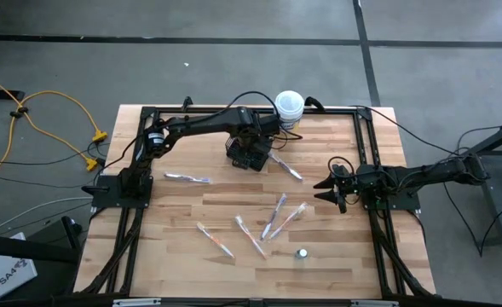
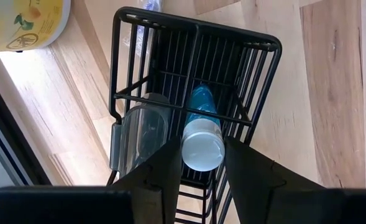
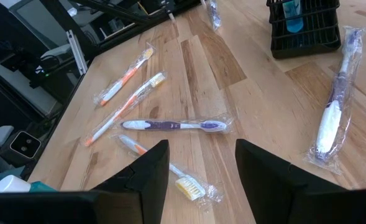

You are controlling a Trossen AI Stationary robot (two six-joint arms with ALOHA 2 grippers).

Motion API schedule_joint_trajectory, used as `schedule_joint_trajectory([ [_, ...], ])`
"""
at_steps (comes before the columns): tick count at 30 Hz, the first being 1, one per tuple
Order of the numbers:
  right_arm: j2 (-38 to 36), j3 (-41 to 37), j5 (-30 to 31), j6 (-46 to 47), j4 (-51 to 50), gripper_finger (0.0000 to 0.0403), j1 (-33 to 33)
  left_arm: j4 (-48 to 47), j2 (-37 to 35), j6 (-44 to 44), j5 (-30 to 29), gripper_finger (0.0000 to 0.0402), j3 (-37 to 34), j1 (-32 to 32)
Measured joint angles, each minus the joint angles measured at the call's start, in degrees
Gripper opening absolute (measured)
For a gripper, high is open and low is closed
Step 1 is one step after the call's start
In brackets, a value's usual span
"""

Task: Pick & Place toothbrushing station
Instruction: Put the top blue mouthwash into the black mesh organizer

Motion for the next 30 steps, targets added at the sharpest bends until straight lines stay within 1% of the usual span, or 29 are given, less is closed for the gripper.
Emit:
schedule_joint_trajectory([
  [15,0.0,0.0,0.0,0.0,0.0,0.0176,0.0,0.0,0.0,1.0,-0.6,0.0112,0.0,0.2],
  [30,0.0,0.0,0.0,0.0,0.0,0.0176,0.0,0.1,0.0,0.9,0.0,0.0115,0.0,0.5],
])
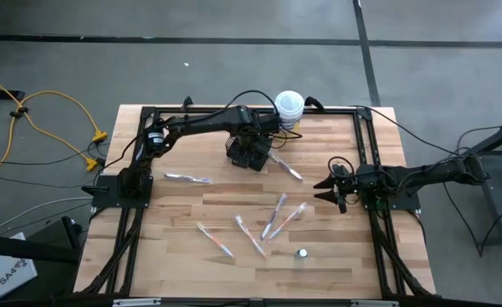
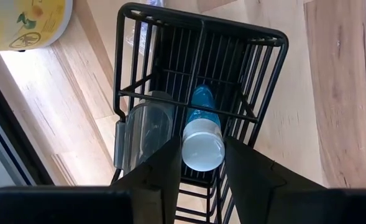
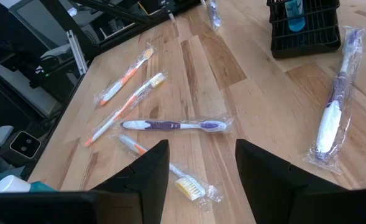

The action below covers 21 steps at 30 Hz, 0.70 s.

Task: Pick & Place toothbrushing station
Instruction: Put the top blue mouthwash into the black mesh organizer

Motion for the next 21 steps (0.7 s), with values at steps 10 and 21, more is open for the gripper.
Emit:
schedule_joint_trajectory([
  [10,0.0,0.0,0.0,0.0,0.0,0.0176,0.0,0.2,0.0,0.2,0.0,0.0136,0.0,0.1],
  [21,0.0,0.0,0.0,0.0,0.0,0.0176,0.0,0.1,0.0,0.3,0.0,0.0136,0.0,0.1],
])
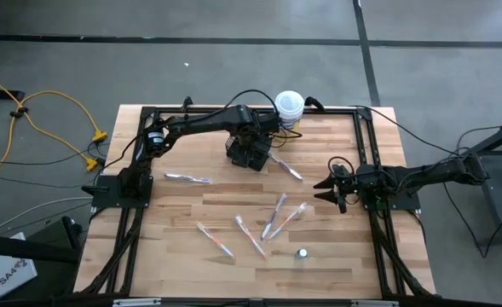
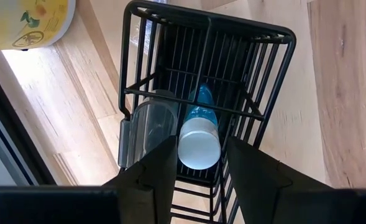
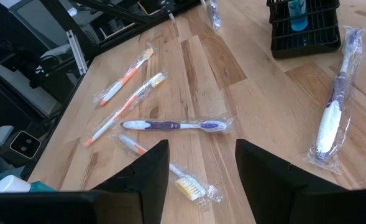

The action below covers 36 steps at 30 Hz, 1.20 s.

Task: Pick & Place toothbrushing station
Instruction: Put the top blue mouthwash into the black mesh organizer, then put the blue mouthwash into the black mesh organizer

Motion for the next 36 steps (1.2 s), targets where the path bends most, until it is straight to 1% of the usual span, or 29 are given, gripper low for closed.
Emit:
schedule_joint_trajectory([
  [12,0.0,0.0,0.0,0.0,0.0,0.0176,0.0,-0.1,-0.1,0.1,0.0,0.0136,0.0,0.0],
  [36,0.0,0.0,0.0,0.0,0.0,0.0176,0.0,-0.9,-5.4,0.6,0.3,0.0136,0.1,-0.1],
])
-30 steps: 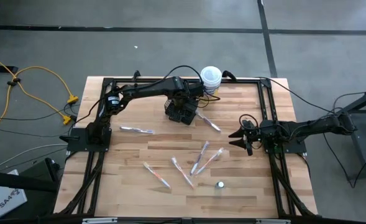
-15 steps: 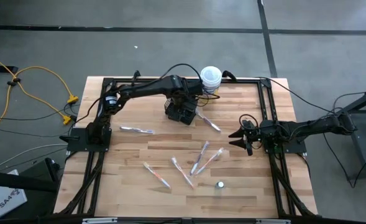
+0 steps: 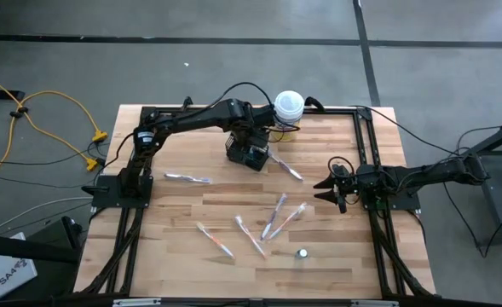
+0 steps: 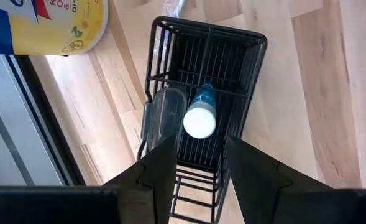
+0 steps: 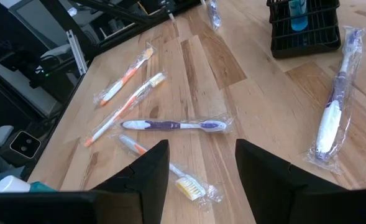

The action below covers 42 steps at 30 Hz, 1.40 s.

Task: Pick & Place toothbrushing station
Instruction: Put the blue mouthwash into the black mesh organizer

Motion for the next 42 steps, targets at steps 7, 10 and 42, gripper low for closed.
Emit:
schedule_joint_trajectory([
  [7,0.0,0.0,0.0,0.0,0.0,0.0176,0.0,-4.2,-1.2,-0.3,6.8,0.0136,0.0,-0.7],
  [10,0.0,0.0,0.0,0.0,0.0,0.0176,0.0,-6.2,-1.6,0.4,9.1,0.0136,-0.1,-1.0],
  [42,0.0,0.0,0.0,0.0,0.2,0.0176,0.0,-11.5,-2.7,-21.8,13.1,0.0136,-0.1,-6.2],
])
